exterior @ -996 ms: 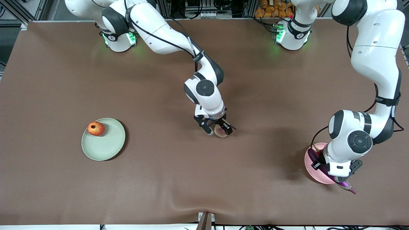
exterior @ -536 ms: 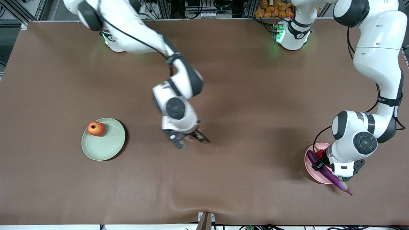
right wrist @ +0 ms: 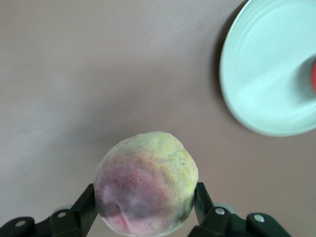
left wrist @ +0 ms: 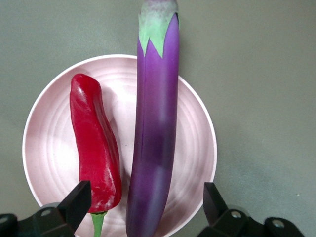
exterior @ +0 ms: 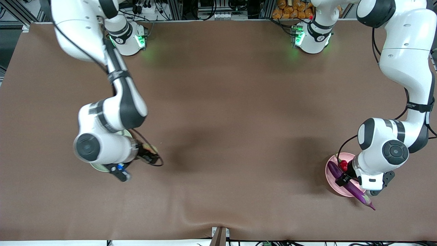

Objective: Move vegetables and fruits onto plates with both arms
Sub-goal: 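Carry the peach with the right gripper onto the green plate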

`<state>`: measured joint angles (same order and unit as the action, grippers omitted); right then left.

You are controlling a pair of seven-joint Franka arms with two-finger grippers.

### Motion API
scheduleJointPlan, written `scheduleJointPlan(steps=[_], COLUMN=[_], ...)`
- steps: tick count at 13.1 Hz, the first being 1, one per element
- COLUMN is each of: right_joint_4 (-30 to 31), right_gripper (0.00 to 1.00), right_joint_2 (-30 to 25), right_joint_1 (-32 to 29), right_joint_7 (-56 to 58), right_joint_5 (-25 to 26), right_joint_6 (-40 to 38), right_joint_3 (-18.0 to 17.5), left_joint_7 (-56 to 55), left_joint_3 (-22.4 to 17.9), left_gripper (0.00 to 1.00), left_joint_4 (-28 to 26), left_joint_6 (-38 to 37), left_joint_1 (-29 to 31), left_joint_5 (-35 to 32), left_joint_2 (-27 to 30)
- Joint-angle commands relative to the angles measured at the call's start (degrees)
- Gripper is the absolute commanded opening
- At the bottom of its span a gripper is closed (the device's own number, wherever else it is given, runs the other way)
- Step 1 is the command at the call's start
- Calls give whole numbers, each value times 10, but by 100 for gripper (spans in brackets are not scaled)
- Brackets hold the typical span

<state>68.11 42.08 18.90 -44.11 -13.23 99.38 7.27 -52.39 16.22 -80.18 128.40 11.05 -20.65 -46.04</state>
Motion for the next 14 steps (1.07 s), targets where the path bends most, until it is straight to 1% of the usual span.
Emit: scheduleJointPlan(steps=[1,3,5,8,9,10,11,12,13,14], right_joint_4=[95,162,213,258,272,274,273,273,271,268], right_gripper=[0,0,0,0,0,0,17,82,100,100], right_joint_2=[-55,-75,-82,-82,-81,-75,-74,-74,-75,-76], right_joint_1=[-51,-87,-103,-134,-151,-154,-150,-149,-149,-147], right_joint_7=[102,173,219,283,306,311,310,308,306,305], right_joint_5=[4,7,7,7,2,-6,-21,-33,-40,-40], right_joint_6=[19,76,129,183,200,209,213,212,209,205], right_joint_3=[-11,-11,-10,-10,-12,-14,-14,-14,-14,-15], left_joint_7=[4,8,25,35,40,63,82,88,90,100], left_joint_3=[1,5,7,7,7,7,7,7,7,7], left_gripper=[100,100,100,100,100,100,100,100,100,100], left_joint_4=[-5,-5,-6,-6,-7,-5,-5,-6,-6,-5], left_joint_6=[-26,-42,-57,-65,-74,-84,-85,-85,-87,-96], left_joint_1=[0,0,0,1,1,3,3,6,11,9], left_joint_5=[2,1,3,6,6,8,15,34,46,48], left_joint_2=[26,40,51,55,65,74,83,95,104,114])
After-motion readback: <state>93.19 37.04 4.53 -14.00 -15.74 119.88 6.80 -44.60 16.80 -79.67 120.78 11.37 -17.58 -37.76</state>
